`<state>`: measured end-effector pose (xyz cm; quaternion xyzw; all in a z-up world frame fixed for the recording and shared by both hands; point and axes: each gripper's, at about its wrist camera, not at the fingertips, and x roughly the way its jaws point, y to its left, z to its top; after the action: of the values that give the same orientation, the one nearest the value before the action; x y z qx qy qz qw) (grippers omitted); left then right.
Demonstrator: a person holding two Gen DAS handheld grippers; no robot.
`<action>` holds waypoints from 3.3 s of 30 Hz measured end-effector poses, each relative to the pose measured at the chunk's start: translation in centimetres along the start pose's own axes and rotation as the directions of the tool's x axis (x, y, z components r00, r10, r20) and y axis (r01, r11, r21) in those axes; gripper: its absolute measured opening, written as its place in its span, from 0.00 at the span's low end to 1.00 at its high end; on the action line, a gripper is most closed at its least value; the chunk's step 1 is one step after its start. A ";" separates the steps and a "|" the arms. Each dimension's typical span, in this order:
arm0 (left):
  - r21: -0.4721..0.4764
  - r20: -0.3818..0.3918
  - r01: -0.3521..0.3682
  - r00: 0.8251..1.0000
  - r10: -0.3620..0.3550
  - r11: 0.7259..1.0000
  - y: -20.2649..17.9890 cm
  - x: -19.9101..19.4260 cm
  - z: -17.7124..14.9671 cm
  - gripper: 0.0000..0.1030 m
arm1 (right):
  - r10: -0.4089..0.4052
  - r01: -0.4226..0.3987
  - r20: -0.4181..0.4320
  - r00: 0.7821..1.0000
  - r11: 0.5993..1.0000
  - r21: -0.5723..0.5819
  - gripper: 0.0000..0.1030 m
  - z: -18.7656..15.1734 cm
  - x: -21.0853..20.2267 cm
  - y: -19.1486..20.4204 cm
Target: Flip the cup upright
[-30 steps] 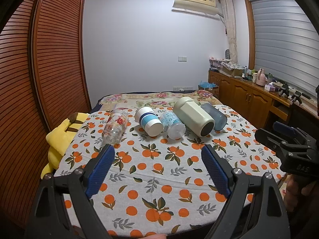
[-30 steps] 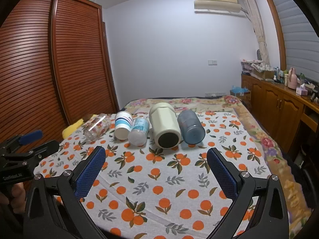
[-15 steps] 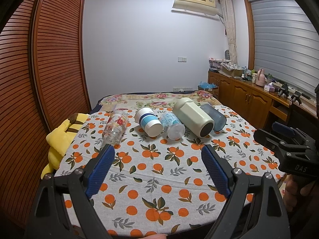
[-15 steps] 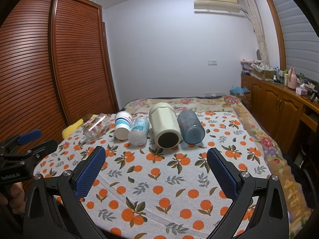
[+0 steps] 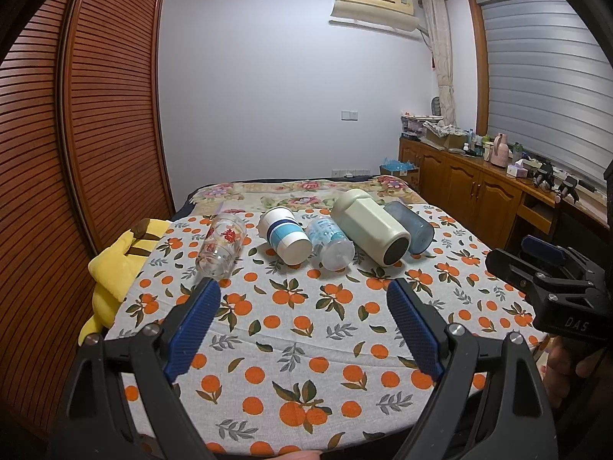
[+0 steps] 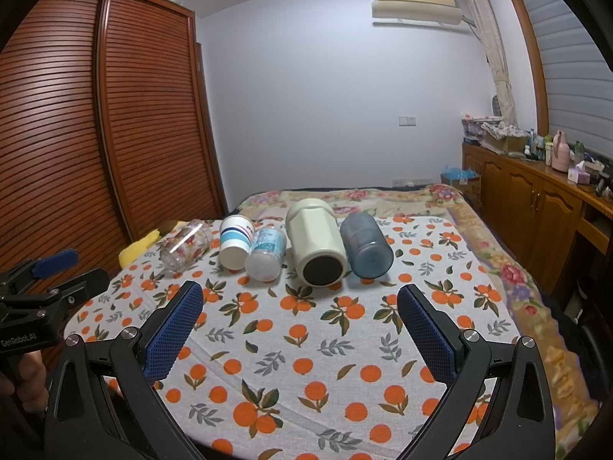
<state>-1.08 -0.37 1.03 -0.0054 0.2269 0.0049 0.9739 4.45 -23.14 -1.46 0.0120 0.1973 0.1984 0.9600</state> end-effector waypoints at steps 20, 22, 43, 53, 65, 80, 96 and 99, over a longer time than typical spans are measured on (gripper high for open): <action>-0.002 -0.001 0.000 1.000 0.000 1.000 -0.1 -0.5 0.2 0.87 | -0.001 0.001 0.001 1.000 1.000 0.000 1.00 0.0 0.0 0.0; -0.003 -0.001 0.002 1.000 -0.002 1.000 -0.1 -0.5 0.2 0.87 | -0.001 0.001 0.000 1.000 1.000 -0.002 1.00 -0.1 0.0 0.1; -0.011 -0.077 0.008 0.997 -0.009 1.000 0.6 2.2 -0.9 0.87 | 0.003 -0.002 -0.045 0.999 1.000 0.019 1.00 -0.8 1.2 -0.4; 0.004 -0.156 0.026 0.987 -0.025 1.000 1.2 7.6 0.4 0.87 | 0.008 -0.008 -0.100 0.995 1.000 0.000 1.00 0.3 5.7 -2.1; 0.038 -0.272 0.099 0.958 -0.085 0.994 -0.1 14.2 2.7 0.87 | 0.056 -0.059 -0.176 0.983 0.998 -0.010 1.00 2.9 11.8 -3.5; -0.013 -0.410 0.162 0.899 -0.152 0.987 -0.7 21.7 5.9 0.66 | 0.091 -0.101 -0.214 0.973 0.994 -0.036 1.00 5.4 17.0 -4.8; 0.004 -0.521 0.100 0.850 -0.083 0.995 -2.5 27.5 7.0 0.58 | 0.091 -0.096 -0.197 0.976 0.995 -0.018 1.00 6.3 17.7 -6.1; 0.012 -0.529 0.104 0.845 -0.082 0.994 -2.7 27.5 6.8 0.58 | 0.088 -0.093 -0.190 0.978 0.995 -0.018 1.00 6.4 17.4 -6.3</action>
<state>26.59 -2.82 -5.02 0.0023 0.4848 -0.0486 0.8733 23.98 -21.83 -2.71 -0.0106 0.2841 0.2449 0.9269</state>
